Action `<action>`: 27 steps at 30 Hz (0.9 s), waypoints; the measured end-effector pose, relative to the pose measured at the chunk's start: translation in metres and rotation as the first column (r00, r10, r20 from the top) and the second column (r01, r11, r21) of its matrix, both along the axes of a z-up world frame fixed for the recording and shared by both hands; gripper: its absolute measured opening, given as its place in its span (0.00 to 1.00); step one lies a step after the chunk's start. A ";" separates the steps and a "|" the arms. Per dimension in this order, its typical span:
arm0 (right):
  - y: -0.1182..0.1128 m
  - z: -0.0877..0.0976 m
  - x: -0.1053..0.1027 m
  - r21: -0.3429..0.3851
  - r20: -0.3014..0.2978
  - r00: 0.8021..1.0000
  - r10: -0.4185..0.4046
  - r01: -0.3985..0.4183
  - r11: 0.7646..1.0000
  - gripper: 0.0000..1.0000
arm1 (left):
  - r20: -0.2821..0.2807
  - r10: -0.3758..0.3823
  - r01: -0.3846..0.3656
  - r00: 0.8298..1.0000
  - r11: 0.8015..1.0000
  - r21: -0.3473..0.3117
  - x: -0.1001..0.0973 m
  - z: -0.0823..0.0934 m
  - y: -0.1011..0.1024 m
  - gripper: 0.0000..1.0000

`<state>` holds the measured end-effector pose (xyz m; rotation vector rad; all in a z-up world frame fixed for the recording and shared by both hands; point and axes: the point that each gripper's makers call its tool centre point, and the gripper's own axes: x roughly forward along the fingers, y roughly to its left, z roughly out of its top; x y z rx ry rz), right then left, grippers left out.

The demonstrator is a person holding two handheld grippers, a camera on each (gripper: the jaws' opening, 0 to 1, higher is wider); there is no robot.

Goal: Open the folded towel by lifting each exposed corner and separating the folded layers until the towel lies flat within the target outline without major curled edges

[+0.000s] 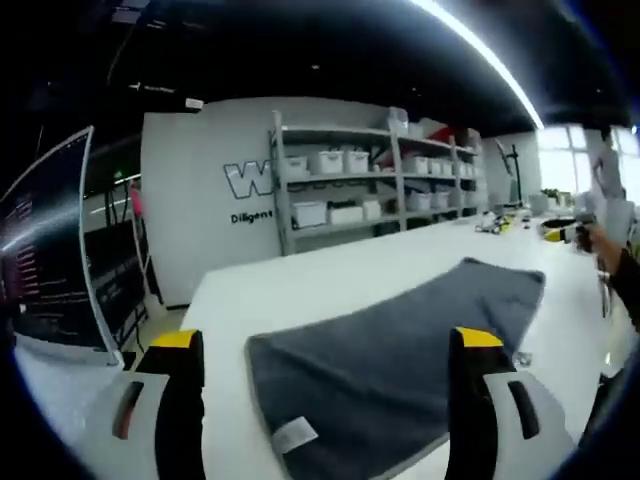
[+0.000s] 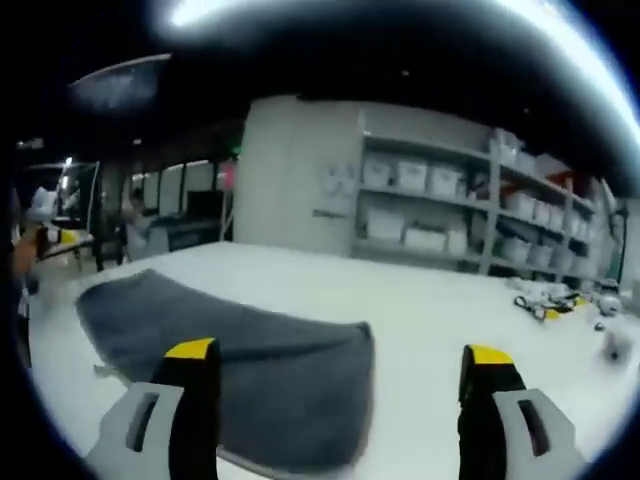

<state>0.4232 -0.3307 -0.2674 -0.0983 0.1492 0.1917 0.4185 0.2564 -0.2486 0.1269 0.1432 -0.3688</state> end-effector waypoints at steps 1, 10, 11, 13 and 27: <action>0.002 -0.001 -0.009 0.001 0.000 1.000 0.005 -0.005 1.000 1.00 | 0.003 -0.013 0.013 1.000 1.000 -0.010 -0.009 0.000 -0.005 1.00; 0.002 -0.008 -0.064 -0.004 0.009 1.000 0.016 -0.016 1.000 1.00 | 0.004 -0.034 0.034 0.999 0.999 -0.004 -0.057 -0.009 0.001 1.00; 0.002 -0.007 -0.069 -0.001 0.016 1.000 0.009 -0.009 1.000 1.00 | 0.007 -0.030 0.030 1.000 1.000 -0.008 -0.059 -0.008 0.003 1.00; 0.000 -0.005 -0.078 0.009 0.025 1.000 0.002 -0.002 1.000 1.00 | 0.014 -0.015 0.015 1.000 1.000 -0.009 -0.065 -0.005 0.010 1.00; 0.016 0.009 -0.141 0.030 0.057 0.998 0.016 -0.018 0.999 1.00 | 0.064 -0.037 0.037 0.997 0.999 0.005 -0.114 0.009 0.013 1.00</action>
